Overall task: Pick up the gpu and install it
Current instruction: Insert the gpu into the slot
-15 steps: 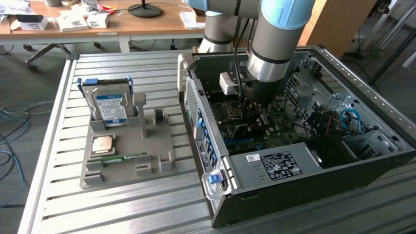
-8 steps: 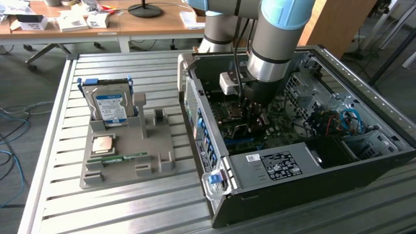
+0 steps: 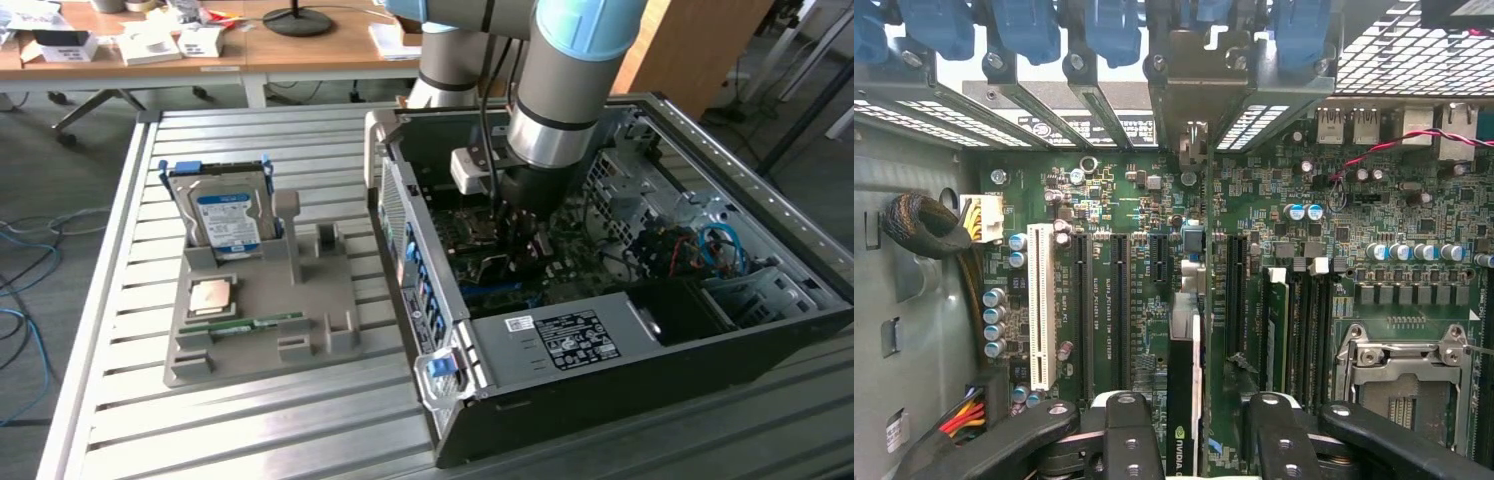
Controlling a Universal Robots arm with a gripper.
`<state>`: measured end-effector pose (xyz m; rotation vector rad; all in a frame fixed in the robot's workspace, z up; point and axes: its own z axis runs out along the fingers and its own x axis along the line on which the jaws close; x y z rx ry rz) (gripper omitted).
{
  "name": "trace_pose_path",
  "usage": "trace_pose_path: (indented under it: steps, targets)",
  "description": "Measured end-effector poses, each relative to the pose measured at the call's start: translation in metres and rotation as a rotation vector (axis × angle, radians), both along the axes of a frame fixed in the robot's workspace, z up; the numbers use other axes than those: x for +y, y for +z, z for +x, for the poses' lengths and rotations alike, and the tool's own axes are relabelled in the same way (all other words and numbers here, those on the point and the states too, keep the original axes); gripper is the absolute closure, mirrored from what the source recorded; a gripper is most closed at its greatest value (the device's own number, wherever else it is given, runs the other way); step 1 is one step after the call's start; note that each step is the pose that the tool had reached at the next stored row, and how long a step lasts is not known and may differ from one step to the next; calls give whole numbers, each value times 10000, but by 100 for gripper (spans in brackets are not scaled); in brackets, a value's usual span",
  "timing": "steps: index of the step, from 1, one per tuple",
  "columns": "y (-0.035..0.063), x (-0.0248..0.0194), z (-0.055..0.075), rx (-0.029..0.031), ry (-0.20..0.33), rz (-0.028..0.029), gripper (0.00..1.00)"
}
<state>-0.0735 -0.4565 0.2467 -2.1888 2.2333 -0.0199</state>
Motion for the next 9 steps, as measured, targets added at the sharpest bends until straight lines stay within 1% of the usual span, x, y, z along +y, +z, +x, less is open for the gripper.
trace_pose_path:
  steps: [4, 9]
  targets:
    - [28, -1, 0, 1, 0, -2, 59]
    - [87, -1, -1, 1, 0, -1, 59]
